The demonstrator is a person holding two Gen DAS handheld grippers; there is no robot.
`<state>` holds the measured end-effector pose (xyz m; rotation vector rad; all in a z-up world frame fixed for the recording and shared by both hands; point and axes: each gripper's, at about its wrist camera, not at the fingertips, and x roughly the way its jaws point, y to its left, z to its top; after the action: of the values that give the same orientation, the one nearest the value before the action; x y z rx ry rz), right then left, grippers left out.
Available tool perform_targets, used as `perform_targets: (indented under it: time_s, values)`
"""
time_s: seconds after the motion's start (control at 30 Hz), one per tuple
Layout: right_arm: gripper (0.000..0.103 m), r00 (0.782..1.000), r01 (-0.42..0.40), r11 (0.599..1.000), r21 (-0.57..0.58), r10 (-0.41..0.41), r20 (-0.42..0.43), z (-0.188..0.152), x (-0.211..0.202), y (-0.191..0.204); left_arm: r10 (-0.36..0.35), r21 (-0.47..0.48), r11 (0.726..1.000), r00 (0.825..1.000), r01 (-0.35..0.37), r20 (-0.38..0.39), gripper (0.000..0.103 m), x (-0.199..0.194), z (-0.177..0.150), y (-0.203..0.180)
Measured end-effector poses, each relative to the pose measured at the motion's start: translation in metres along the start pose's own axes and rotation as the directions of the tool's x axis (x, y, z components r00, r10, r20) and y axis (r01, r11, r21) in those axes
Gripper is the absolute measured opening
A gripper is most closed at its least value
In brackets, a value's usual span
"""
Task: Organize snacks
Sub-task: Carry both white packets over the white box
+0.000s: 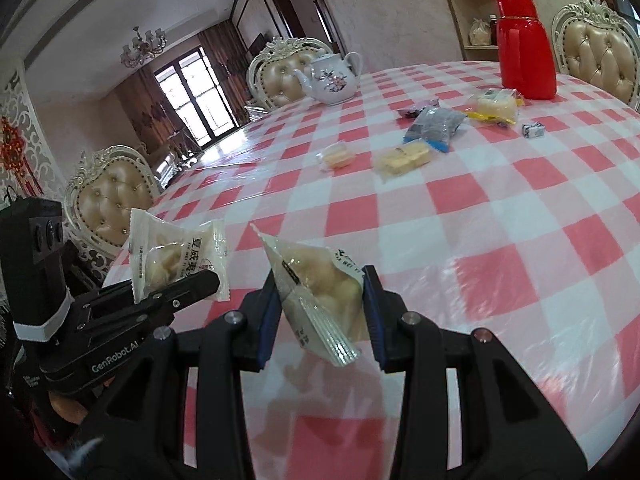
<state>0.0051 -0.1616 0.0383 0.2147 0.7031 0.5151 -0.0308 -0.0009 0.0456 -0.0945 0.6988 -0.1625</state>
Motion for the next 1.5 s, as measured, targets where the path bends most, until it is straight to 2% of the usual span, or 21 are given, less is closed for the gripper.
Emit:
perform_targets:
  time_s: [0.53, 0.83, 1.23, 1.5]
  values:
    - [0.042, 0.991, -0.131, 0.99, -0.044, 0.132, 0.028, -0.028, -0.01, 0.074, 0.14, -0.003, 0.99, 0.989, -0.14, 0.05, 0.015, -0.075, -0.054, 0.032]
    - [0.042, 0.969, -0.247, 0.958, -0.147, 0.244, -0.038, -0.05, -0.001, 0.14, 0.24, -0.067, 0.969, 0.968, -0.236, 0.065, 0.015, -0.123, -0.082, 0.073]
    - [0.042, 0.923, -0.383, 0.884, -0.268, 0.357, -0.14, -0.081, 0.012, 0.225, 0.39, -0.181, 0.91, 0.918, -0.373, 0.069, 0.015, -0.188, -0.119, 0.143]
    - [0.042, 0.87, -0.491, 0.785, -0.378, 0.421, -0.255, -0.117, 0.02, 0.3, 0.523, -0.255, 0.827, 0.852, -0.501, 0.023, 0.015, -0.224, -0.14, 0.203]
